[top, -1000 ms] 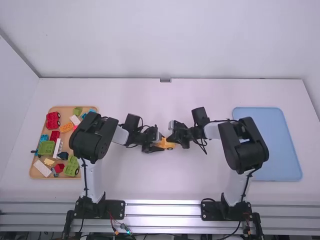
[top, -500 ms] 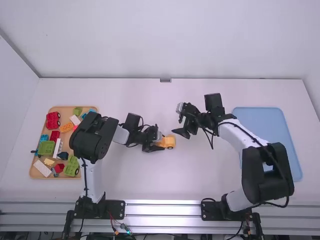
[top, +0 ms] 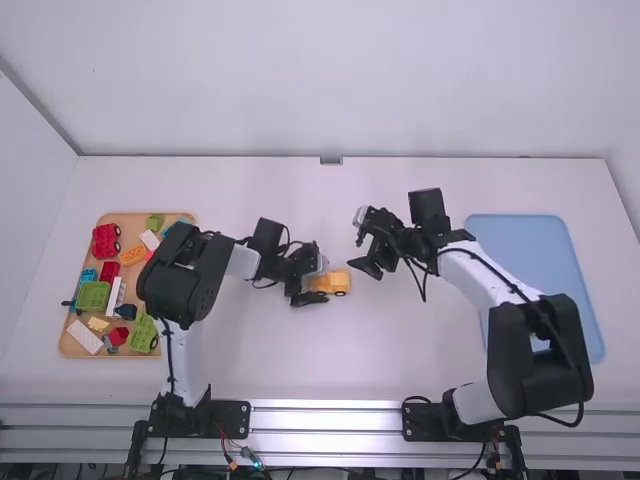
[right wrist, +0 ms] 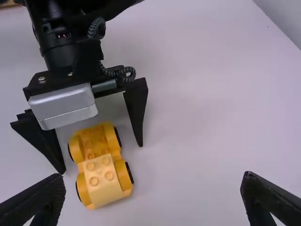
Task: Assemble lego blocks to make yellow taxi
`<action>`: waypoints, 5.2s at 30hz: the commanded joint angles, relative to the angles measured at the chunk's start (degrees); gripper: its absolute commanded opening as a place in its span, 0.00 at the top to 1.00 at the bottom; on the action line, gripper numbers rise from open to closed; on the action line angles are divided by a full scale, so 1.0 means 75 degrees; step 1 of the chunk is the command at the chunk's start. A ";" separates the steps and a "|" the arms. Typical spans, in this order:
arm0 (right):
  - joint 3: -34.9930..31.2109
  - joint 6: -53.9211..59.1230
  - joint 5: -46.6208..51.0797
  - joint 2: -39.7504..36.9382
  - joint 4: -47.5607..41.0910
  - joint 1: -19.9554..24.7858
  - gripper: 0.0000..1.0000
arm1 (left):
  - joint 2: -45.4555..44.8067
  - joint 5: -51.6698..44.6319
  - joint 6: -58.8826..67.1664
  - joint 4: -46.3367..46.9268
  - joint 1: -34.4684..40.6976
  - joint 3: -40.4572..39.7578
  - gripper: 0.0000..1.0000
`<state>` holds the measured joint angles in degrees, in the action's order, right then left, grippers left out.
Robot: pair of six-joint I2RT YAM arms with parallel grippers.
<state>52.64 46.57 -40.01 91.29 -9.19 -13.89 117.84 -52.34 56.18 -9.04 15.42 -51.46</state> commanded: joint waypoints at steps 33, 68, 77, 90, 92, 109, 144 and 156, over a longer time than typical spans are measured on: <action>-0.0131 -0.0015 0.0149 -0.0029 0.0364 -0.0242 0.02 | -0.5208 0.7921 -1.2252 0.6566 -0.6834 -0.0396 0.01; -0.0128 -0.0041 0.0149 -0.0029 0.0358 -0.0248 0.02 | -0.1918 0.7122 -1.1004 0.5729 -0.9553 -0.0979 0.49; -0.0128 -0.0035 0.0146 -0.0029 0.0338 -0.0248 0.02 | -0.1915 0.7122 -1.0882 0.4704 -0.9556 -0.0332 0.54; -0.0131 -0.0041 0.0140 -0.0029 0.0335 -0.0265 0.02 | -0.1912 0.6866 -1.0555 0.4316 -0.9553 -0.0146 0.79; -0.0128 -0.0041 0.0082 -0.0029 0.0364 -0.0262 0.02 | -0.1912 0.6245 -1.0174 0.4424 -0.9553 -0.0289 0.91; -0.0128 -0.4383 -0.1349 -0.0029 0.3171 -0.0627 0.02 | -0.5397 0.3754 -0.8658 0.4596 -0.8821 0.0143 0.98; -0.0131 -0.6286 -0.0586 -0.0026 0.0801 -0.0560 0.21 | -0.4479 0.6502 -0.4167 -0.2346 0.2028 0.2162 0.99; -0.0061 -0.6545 -0.2130 0.1084 0.1626 -0.0329 0.38 | -0.4194 0.5514 -0.3768 -0.2334 0.2046 0.1961 0.99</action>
<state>52.01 -1.67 -50.06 97.60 2.94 -17.15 86.08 -9.47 25.74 -26.65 30.39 -35.79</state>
